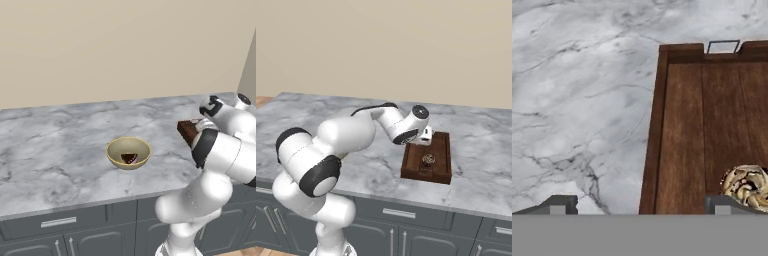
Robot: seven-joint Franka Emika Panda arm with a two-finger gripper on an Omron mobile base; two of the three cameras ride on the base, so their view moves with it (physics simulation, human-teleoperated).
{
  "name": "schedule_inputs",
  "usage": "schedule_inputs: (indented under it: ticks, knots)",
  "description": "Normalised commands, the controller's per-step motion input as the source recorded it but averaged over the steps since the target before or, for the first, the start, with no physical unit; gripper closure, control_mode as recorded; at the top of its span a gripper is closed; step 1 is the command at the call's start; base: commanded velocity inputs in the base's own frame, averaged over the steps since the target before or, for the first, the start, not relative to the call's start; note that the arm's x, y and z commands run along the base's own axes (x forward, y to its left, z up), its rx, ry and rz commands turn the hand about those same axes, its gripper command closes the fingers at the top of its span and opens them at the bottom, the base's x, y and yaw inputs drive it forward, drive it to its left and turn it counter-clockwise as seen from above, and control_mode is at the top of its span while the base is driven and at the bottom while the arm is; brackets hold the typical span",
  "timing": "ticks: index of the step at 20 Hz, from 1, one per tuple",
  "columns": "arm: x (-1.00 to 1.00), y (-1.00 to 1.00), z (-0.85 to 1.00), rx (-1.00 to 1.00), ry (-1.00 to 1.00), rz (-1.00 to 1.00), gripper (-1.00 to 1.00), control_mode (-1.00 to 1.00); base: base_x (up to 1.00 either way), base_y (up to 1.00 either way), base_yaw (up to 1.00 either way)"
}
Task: Place the bowl with cake and the cupcake onto the tray.
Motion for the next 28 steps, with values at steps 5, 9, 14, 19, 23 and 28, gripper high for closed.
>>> schedule_inputs:
  ticks: [5, 9, 14, 19, 23, 28]
  knots:
    - [-0.1, 0.51, 0.06, 0.08, 0.0, 0.13, -1.0, -1.0, 0.0, 0.0, 0.0]
    - [-0.17, 0.65, 0.0, 0.01, 0.0, 0.12, -1.0, -1.0, 0.0, 0.0, 0.0]
    - [-0.15, 0.71, 0.0, 0.01, 0.0, 0.06, -1.0, -1.0, 0.0, 0.0, 0.0]
    - [-0.13, 0.63, 0.0, 0.06, 0.0, 0.0, -1.0, -1.0, 0.0, 0.0, 0.0]
    - [-0.02, 0.6, 0.0, 0.03, 0.0, 0.0, -1.0, -1.0, 0.0, 0.0, 0.0]
    - [0.0, 0.59, 0.0, 0.0, 0.0, 0.0, -1.0, -1.0, 0.0, 0.0, 0.0]
